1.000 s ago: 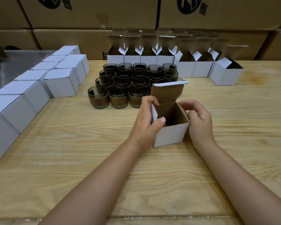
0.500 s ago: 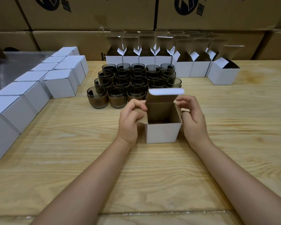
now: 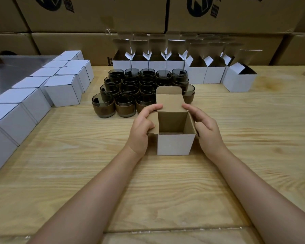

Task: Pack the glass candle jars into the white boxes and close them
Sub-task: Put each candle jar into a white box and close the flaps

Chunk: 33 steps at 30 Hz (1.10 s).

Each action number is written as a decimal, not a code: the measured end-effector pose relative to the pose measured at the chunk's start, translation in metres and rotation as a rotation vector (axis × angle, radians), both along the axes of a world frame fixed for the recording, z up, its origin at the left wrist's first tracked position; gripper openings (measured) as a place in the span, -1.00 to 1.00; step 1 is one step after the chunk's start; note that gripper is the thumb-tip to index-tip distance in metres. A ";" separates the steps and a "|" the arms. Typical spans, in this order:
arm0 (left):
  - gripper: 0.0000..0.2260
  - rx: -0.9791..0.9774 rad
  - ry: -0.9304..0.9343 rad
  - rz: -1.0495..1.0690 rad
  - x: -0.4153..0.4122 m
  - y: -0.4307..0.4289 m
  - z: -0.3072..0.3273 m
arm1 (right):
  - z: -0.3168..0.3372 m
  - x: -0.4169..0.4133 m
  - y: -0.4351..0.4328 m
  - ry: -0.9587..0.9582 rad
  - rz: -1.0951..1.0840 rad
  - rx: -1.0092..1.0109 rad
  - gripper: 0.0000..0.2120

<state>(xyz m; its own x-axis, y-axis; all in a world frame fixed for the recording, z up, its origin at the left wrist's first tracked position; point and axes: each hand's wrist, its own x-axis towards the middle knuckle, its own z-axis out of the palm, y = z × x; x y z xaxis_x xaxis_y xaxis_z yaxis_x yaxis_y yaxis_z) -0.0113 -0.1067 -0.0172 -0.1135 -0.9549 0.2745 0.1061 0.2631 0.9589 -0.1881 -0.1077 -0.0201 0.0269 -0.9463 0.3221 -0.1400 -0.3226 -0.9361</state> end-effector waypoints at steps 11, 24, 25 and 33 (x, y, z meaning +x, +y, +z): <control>-0.48 -0.198 -0.185 0.158 -0.003 0.009 0.002 | 0.001 -0.008 -0.006 -0.255 -0.024 -0.013 -0.50; -0.53 -0.155 -0.058 0.295 -0.001 -0.001 -0.002 | 0.022 -0.014 -0.109 0.536 -0.394 0.181 -0.66; -0.53 -0.159 -0.056 0.303 -0.001 -0.002 -0.002 | 0.022 -0.013 -0.114 0.562 -0.402 0.192 -0.68; -0.55 -0.189 -0.033 0.284 -0.001 -0.003 -0.004 | 0.010 -0.009 -0.112 0.521 -0.568 0.115 -0.62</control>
